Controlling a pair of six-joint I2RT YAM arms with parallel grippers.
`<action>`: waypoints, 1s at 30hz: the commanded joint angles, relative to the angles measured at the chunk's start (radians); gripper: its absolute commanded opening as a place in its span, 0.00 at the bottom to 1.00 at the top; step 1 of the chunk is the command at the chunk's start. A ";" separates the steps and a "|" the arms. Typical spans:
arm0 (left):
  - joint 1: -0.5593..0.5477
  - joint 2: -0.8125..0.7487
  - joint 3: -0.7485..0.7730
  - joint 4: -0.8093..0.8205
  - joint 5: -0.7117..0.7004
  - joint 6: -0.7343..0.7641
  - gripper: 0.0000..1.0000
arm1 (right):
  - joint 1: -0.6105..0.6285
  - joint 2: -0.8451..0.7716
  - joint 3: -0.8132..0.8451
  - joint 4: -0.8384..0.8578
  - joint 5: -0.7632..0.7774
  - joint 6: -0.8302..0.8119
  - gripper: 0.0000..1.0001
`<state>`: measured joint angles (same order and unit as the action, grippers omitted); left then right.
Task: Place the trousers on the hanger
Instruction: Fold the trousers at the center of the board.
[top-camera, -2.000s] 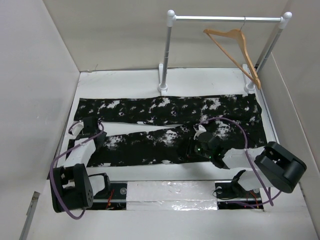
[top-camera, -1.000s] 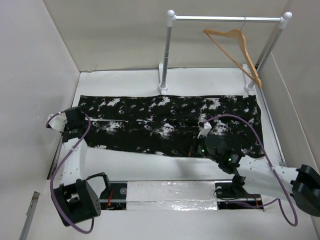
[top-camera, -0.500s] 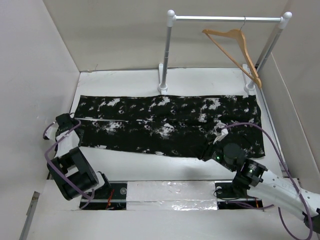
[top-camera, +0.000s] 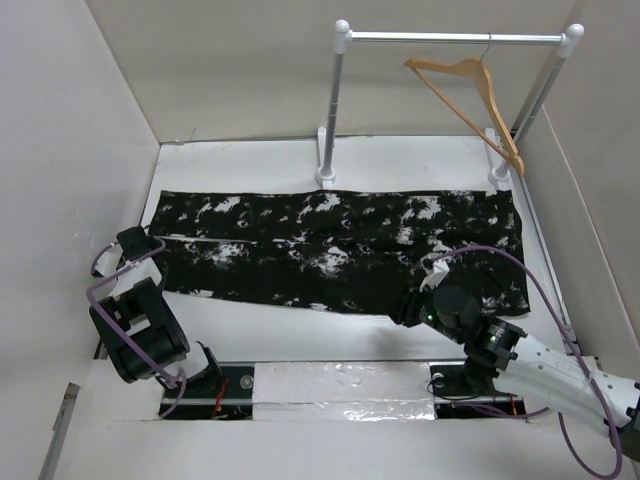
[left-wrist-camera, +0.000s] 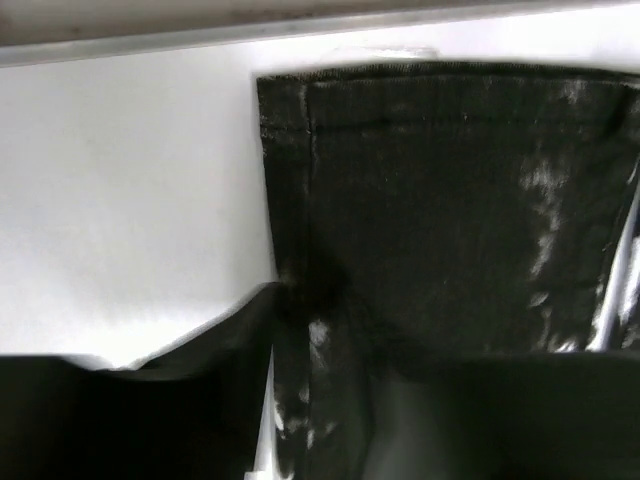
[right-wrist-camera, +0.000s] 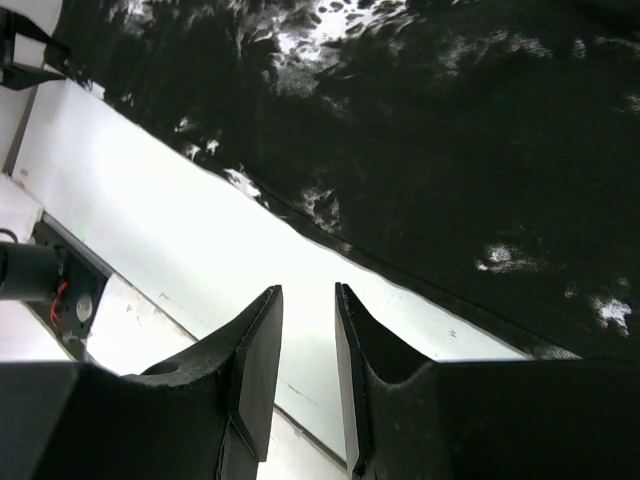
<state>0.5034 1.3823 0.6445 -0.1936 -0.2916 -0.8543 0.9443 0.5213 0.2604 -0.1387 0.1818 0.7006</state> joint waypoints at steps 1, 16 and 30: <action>-0.006 0.049 -0.016 0.011 0.032 -0.020 0.21 | 0.010 -0.026 0.027 -0.009 0.054 0.019 0.34; -0.089 -0.576 0.003 -0.001 0.230 0.096 0.00 | -0.326 0.137 0.043 -0.039 0.119 0.096 0.24; -0.155 -1.006 -0.037 0.028 0.606 0.064 0.00 | -1.062 0.177 0.149 -0.139 -0.044 0.026 0.00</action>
<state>0.3595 0.4183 0.6098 -0.2222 0.1917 -0.7784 -0.0010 0.6849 0.3504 -0.2394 0.2043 0.7441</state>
